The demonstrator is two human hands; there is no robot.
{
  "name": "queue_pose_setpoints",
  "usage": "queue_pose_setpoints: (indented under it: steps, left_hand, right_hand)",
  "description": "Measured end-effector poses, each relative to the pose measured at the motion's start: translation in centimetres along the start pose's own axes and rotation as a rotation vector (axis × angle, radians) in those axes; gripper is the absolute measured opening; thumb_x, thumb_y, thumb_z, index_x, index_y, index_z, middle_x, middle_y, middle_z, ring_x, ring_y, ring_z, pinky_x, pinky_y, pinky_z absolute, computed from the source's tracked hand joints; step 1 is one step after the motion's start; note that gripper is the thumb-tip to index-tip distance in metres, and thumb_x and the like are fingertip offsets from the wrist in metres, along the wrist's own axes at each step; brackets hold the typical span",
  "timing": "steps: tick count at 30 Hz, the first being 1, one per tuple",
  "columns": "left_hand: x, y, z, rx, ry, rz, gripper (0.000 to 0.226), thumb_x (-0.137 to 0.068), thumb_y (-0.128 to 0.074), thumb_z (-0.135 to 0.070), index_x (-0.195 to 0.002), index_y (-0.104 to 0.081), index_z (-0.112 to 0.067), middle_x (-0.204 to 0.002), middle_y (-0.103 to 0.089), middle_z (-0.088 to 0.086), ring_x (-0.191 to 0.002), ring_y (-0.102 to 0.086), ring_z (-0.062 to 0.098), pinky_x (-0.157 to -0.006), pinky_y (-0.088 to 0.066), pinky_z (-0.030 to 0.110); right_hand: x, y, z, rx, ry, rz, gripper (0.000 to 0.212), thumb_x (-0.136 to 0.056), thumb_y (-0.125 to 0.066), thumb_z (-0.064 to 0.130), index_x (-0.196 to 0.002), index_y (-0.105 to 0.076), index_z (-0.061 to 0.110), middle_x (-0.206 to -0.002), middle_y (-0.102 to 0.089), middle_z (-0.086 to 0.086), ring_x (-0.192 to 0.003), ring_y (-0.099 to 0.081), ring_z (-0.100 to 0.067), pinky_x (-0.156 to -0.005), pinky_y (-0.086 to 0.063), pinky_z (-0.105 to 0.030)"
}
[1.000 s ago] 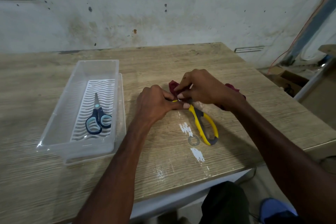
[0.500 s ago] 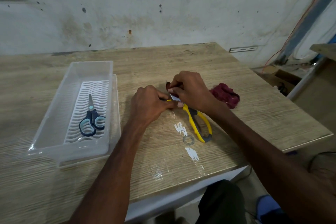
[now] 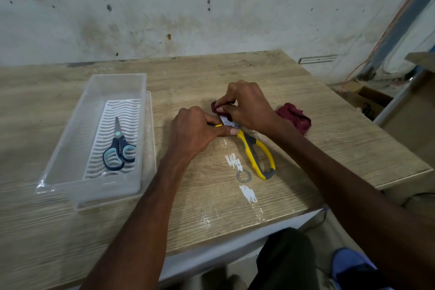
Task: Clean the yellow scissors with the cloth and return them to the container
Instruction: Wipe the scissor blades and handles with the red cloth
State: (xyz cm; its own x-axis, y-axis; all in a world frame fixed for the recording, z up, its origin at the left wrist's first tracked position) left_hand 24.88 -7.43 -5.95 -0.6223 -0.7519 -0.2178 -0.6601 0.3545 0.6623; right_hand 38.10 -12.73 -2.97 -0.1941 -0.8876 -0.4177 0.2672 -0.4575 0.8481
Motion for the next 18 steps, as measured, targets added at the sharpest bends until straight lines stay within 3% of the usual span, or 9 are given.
queue_pose_setpoints:
  steps: [3, 7, 11, 15, 18]
  left_hand:
    - [0.0, 0.0, -0.2, -0.004, 0.024, 0.005, 0.043, -0.053, -0.081, -0.069, -0.086, -0.078, -0.04, -0.058, -0.068, -0.013, -0.057, -0.059, 0.0, -0.049, -0.036, 0.019]
    - [0.0, -0.1, -0.1, -0.01, 0.034, 0.028, 0.046, -0.047, -0.081, -0.073, -0.083, -0.077, -0.045, -0.048, -0.06, -0.008, -0.057, -0.059, 0.004, -0.05, -0.034, 0.023]
    - [0.1, -0.2, 0.2, -0.039, -0.001, 0.017, 0.045, -0.056, -0.079, -0.068, -0.091, -0.079, -0.039, -0.052, -0.061, -0.009, -0.061, -0.06, 0.007, -0.052, -0.036, 0.024]
    - [0.2, -0.1, 0.1, -0.013, 0.025, 0.005, 0.047, -0.052, -0.08, -0.069, -0.089, -0.079, -0.039, -0.059, -0.069, -0.007, -0.064, -0.064, 0.006, -0.055, -0.046, 0.027]
    - [0.2, 0.0, 0.0, -0.023, 0.054, 0.018, 0.051, -0.052, -0.081, -0.068, -0.092, -0.078, -0.038, -0.068, -0.073, -0.007, -0.066, -0.066, 0.005, -0.057, -0.048, 0.027]
  right_hand:
    - [1.6, 1.4, 0.1, 0.138, 0.08, 0.1, 0.014, -0.076, -0.074, 0.024, -0.089, -0.078, 0.027, -0.074, -0.064, 0.001, -0.082, -0.054, -0.021, -0.076, -0.036, -0.037]
    - [1.4, 1.8, 0.9, 0.254, 0.036, 0.1, 0.016, -0.08, -0.07, 0.027, -0.093, -0.076, 0.032, -0.081, -0.064, 0.003, -0.094, -0.053, -0.023, -0.085, -0.034, -0.04]
    - [1.4, 0.5, 1.6, 0.285, 0.053, 0.043, 0.016, -0.083, -0.064, 0.023, -0.091, -0.077, 0.029, -0.08, -0.062, 0.0, -0.092, -0.051, -0.027, -0.078, -0.029, -0.038]
    - [2.6, 1.5, 1.4, 0.393, 0.195, 0.074, 0.019, -0.082, -0.06, 0.024, -0.093, -0.076, 0.024, -0.082, -0.06, -0.001, -0.091, -0.05, -0.028, -0.076, -0.032, -0.042]
    - [3.3, 1.9, 1.6, 0.474, 0.291, 0.107, 0.014, -0.078, -0.066, 0.027, -0.089, -0.075, 0.024, -0.08, -0.059, 0.002, -0.092, -0.049, -0.026, -0.077, -0.031, -0.041]
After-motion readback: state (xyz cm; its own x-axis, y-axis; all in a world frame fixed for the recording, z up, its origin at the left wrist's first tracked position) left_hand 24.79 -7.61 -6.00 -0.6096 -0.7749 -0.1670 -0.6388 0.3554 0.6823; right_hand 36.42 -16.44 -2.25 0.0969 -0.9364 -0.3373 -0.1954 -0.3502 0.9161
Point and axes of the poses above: each hand's wrist, its own x-axis away from the middle knuckle, its own y-axis out of the back of the hand, z = x × y, the point moved 3 cm from there along -x, towards the middle knuckle
